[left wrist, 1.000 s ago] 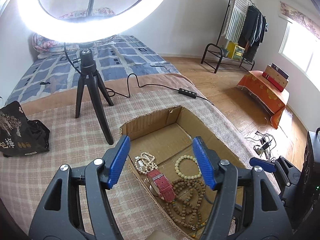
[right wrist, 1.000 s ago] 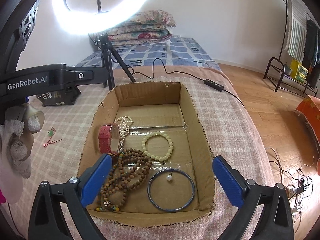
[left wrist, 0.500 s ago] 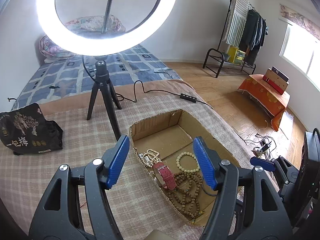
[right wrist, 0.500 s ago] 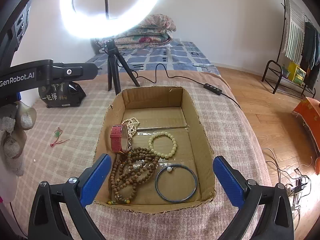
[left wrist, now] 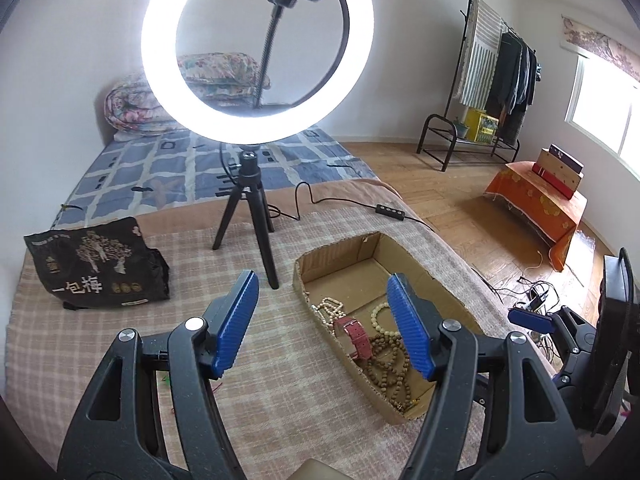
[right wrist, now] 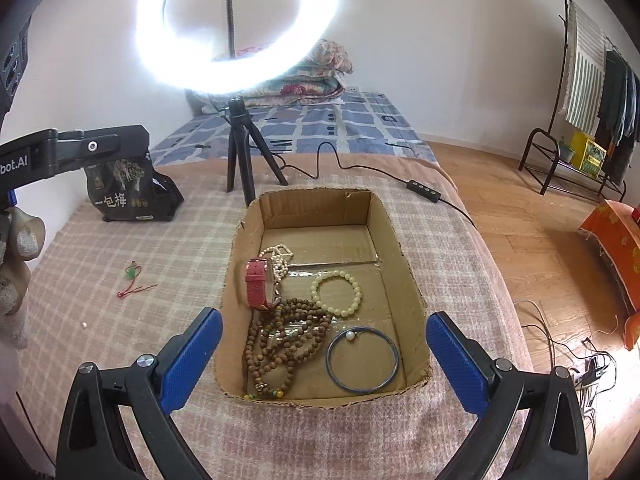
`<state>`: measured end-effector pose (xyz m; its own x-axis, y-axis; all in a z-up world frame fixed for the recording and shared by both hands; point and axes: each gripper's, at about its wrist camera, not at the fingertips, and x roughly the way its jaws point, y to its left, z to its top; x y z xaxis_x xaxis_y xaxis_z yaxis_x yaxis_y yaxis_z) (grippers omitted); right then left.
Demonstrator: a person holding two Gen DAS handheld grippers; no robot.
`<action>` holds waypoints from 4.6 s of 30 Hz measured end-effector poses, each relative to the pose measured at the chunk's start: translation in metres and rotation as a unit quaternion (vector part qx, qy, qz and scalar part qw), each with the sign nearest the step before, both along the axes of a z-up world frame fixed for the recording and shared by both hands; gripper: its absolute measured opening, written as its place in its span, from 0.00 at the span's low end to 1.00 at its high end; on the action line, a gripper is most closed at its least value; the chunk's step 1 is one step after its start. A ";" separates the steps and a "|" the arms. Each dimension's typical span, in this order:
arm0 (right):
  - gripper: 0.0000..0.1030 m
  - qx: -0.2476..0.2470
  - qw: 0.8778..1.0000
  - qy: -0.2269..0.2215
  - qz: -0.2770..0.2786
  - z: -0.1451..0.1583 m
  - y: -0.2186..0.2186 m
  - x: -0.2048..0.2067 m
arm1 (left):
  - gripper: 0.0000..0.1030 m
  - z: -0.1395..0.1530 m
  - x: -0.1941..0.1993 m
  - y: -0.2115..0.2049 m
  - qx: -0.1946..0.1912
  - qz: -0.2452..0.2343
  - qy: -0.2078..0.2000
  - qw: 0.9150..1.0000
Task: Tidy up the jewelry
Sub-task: 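Withdraw both open tools from the box toward the green pendant, then close the left tool on the last loose pearl while the right tool grips the green pendant, then lift the pearl with the left tool while the right tool lifts the pendant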
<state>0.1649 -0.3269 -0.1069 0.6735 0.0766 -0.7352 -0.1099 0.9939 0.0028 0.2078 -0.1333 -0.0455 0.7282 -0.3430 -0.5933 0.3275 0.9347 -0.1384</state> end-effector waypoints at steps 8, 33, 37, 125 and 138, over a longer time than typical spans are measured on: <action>1.00 -0.004 1.000 -0.010 0.022 0.014 0.023 -0.013 | 0.67 0.012 -0.029 0.053 0.003 0.028 -0.010 1.000; 0.97 0.012 0.993 -0.012 0.118 0.016 0.118 -0.007 | 0.67 -0.054 -0.108 0.199 0.009 0.109 0.035 0.993; 0.92 0.020 0.991 -0.002 0.134 0.006 0.135 0.004 | 0.65 -0.079 -0.111 0.204 0.003 0.104 0.056 0.993; 0.15 0.000 0.961 0.081 0.265 -0.127 0.284 0.099 | 0.24 -0.197 -0.060 0.190 0.030 0.075 0.140 0.987; 0.15 -0.003 0.961 0.078 0.264 -0.125 0.281 0.099 | 0.06 -0.200 -0.055 0.189 0.032 0.077 0.133 0.988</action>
<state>0.2638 -0.0462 -0.2316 0.4240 0.3738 -0.8249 -0.5977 0.7998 0.0552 0.1529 0.0556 -0.2452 0.5843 -0.1955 -0.7877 0.1398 0.9803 -0.1395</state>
